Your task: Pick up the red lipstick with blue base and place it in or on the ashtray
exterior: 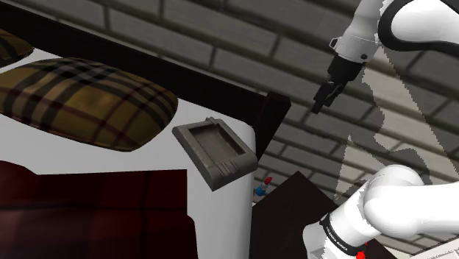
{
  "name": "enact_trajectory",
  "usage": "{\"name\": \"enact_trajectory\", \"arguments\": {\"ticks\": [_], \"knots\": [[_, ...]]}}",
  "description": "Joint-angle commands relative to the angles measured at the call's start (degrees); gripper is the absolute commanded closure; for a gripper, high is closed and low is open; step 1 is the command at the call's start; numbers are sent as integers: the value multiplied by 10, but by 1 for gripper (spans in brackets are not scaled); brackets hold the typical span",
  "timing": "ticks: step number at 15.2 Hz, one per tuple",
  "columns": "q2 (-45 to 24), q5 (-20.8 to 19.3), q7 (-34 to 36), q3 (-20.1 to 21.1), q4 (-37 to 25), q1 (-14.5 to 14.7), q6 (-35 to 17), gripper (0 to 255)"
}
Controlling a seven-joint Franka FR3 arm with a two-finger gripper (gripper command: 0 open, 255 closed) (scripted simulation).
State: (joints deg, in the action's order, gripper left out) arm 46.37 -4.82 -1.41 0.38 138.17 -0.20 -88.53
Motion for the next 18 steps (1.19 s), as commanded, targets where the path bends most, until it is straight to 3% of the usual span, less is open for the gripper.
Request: {"name": "enact_trajectory", "arguments": {"ticks": [1, 10, 18], "knots": [[0, 0, 0, 0, 0, 0, 0, 0], [97, 99, 119, 107, 127, 54, -75, 0], [117, 202, 235, 234, 191, 117, -165, 0]]}}
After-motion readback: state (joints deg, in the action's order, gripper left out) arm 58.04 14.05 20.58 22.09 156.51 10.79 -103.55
